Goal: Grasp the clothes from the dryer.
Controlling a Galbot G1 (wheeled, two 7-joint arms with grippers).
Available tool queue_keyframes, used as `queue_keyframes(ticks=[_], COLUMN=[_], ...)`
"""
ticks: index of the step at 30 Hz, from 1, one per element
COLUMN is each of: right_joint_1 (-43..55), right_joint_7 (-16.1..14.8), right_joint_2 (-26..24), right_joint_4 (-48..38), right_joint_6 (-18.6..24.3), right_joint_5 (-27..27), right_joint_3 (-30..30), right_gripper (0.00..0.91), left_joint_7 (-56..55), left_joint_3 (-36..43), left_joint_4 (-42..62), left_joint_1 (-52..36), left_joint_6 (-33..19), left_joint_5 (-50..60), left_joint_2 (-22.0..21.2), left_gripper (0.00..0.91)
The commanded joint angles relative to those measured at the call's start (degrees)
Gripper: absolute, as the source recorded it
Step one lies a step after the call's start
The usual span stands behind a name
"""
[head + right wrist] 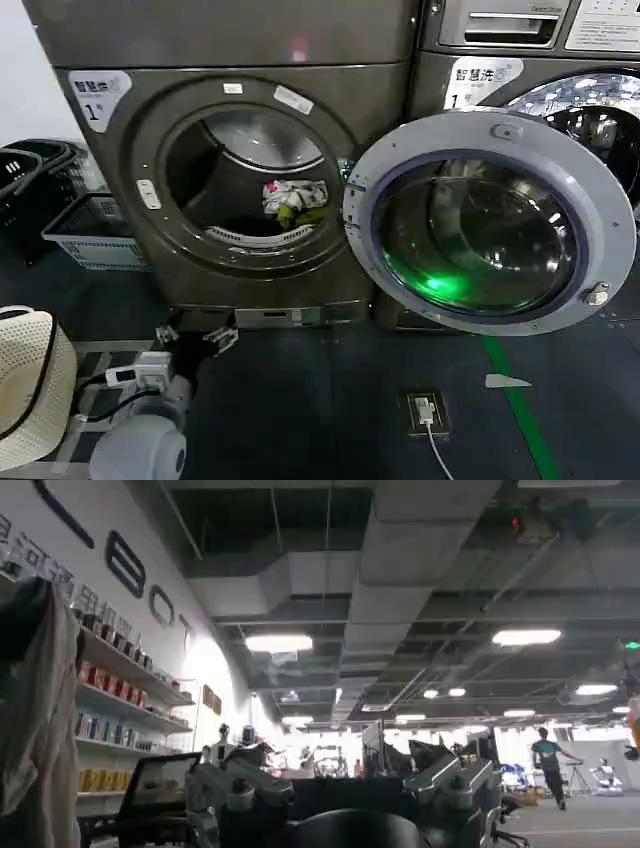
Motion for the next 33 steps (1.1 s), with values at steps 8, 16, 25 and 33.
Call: queue_keyframes(ticks=[8, 16, 25, 33], right_joint_1=[-0.1, 0.0, -0.1, -0.1], right_joint_7=[0.2, 0.2, 0.3, 0.3], right_joint_2=[-0.1, 0.0, 0.1, 0.2], right_joint_4=[0.0, 0.2, -0.4, -0.4], right_joint_6=[0.2, 0.1, 0.1, 0.1], right_joint_5=[1.3, 1.5, 1.6, 1.6], right_joint_3=[0.0, 0.1, 0.3, 0.4], right_gripper=[0.907, 0.907, 0.907, 0.907], left_joint_7=[-0.4, -0.4, 0.4, 1.4], left_joint_3=[0.0, -0.1, -0.1, -0.2], left_joint_4=[-0.4, -0.4, 0.5, 0.2], left_joint_1=[-0.3, 0.0, 0.2, 0.3], left_joint_6=[-0.4, -1.1, -3.0, -3.3], left_joint_5=[0.0, 0.3, 2.2, 1.9], left_joint_2=[0.1, 0.1, 0.0, -0.1], left_gripper=[0.907, 0.907, 0.907, 0.907])
